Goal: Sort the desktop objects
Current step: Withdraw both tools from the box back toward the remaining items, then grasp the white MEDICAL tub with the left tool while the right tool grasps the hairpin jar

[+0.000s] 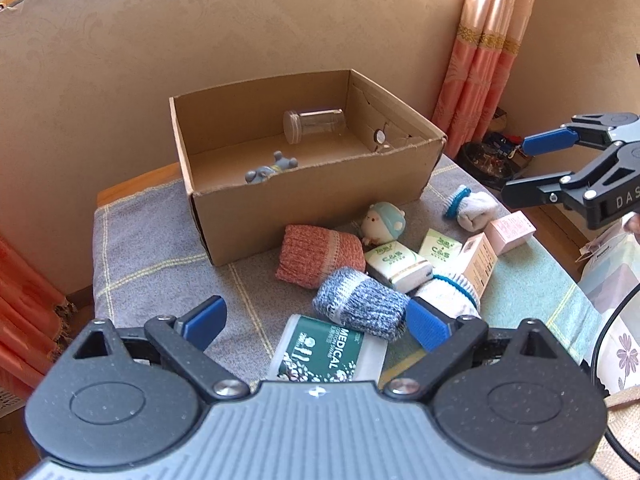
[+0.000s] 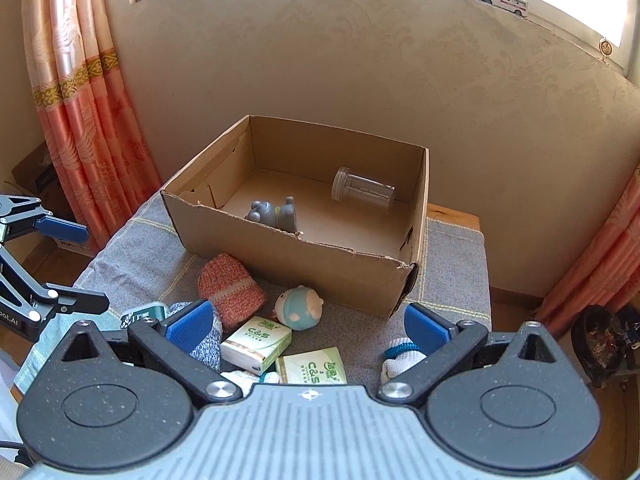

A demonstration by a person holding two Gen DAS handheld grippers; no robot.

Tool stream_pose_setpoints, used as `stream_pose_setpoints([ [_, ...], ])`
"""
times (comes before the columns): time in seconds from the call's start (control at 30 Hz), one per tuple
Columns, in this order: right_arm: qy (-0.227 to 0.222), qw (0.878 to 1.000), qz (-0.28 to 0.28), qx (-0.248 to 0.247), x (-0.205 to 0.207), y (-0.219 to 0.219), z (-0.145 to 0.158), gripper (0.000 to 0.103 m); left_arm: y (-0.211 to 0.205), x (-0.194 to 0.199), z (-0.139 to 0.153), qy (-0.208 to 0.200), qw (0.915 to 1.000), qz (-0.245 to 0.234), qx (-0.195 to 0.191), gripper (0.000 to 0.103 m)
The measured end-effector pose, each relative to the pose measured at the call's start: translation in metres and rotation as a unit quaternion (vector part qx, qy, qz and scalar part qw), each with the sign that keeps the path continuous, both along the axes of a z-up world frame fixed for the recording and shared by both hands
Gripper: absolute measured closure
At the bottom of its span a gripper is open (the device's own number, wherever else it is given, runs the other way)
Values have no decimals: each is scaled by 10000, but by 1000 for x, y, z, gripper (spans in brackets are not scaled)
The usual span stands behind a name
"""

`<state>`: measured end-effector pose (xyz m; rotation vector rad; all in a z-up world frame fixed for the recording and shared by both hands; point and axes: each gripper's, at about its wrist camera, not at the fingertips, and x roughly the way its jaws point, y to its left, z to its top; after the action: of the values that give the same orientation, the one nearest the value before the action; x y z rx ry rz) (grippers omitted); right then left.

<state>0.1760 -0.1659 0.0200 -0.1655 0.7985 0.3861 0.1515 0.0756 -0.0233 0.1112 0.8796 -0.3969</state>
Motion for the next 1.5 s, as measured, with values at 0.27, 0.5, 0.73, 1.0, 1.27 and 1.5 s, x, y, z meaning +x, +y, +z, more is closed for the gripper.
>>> stream_pose_setpoints([
  [0.27,177,9998,21,-7,-22,1,-19,0,-9,-8,-38,244,9992,-213,231,7],
  [0.5,630,9980,27,72,-36,1,-44,0,-11,-8,-57,283,9977,-447,427,7],
  [0.73,1029,9939,390,-5,-44,23,-64,0,-17,-3,-68,224,9948,-758,644,7],
  [1.0,1184,9888,858,-301,-34,62,-80,0,-17,1,-75,245,9948,-778,615,7],
  [1.27,1239,9850,967,-716,-32,76,-97,0,-16,2,-78,266,9951,-752,580,7],
  [1.5,1306,9854,755,-786,-47,50,-97,0,-17,2,-82,285,9943,-807,636,7],
])
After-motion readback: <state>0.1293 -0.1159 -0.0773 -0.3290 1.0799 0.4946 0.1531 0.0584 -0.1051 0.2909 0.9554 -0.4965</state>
